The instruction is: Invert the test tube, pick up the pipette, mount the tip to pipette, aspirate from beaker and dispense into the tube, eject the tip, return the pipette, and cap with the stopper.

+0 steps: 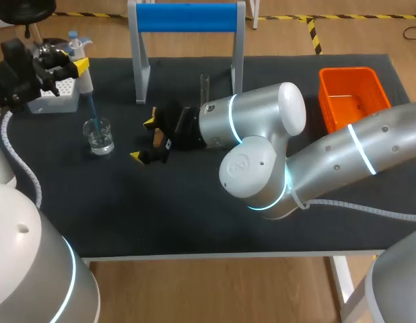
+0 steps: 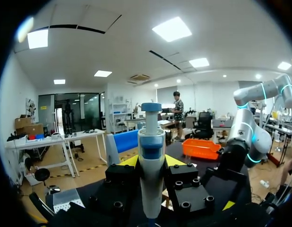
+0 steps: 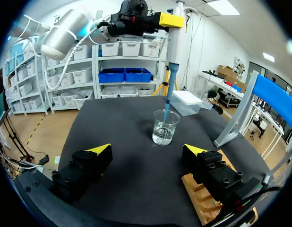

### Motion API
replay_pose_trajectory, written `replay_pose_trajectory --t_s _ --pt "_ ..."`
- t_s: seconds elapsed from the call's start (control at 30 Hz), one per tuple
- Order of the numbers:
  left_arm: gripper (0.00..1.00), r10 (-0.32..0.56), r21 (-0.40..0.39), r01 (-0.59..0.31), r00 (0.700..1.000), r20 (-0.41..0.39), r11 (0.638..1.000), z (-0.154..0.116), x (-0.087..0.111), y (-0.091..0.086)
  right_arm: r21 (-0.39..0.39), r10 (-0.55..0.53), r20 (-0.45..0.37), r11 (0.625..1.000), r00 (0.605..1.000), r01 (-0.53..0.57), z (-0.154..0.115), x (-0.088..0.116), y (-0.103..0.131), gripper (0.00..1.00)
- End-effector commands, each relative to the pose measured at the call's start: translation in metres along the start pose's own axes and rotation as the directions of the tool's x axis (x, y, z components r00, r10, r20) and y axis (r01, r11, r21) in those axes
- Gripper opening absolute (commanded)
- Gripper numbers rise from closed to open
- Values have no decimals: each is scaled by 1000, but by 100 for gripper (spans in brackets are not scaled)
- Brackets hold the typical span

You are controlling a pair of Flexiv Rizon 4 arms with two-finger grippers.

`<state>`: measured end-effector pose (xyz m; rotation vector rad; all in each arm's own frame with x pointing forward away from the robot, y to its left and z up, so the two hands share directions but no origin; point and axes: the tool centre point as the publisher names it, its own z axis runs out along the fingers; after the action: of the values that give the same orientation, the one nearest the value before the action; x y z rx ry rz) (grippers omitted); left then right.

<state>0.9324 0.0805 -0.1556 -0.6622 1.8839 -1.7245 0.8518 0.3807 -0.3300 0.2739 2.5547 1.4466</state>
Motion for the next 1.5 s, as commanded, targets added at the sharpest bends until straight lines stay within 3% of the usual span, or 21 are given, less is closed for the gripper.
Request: replay_pose_trajectory --t_s 0.03,1.5 --pt "0 0 0 0 1000 4 1000 3 -1 2 -3 0 -2 1000 1000 0 0 -1 -1 100" --pt "0 -54 -14 54 998 17 998 7 -10 24 -3 0 -2 1000 1000 0 0 -1 -1 100"
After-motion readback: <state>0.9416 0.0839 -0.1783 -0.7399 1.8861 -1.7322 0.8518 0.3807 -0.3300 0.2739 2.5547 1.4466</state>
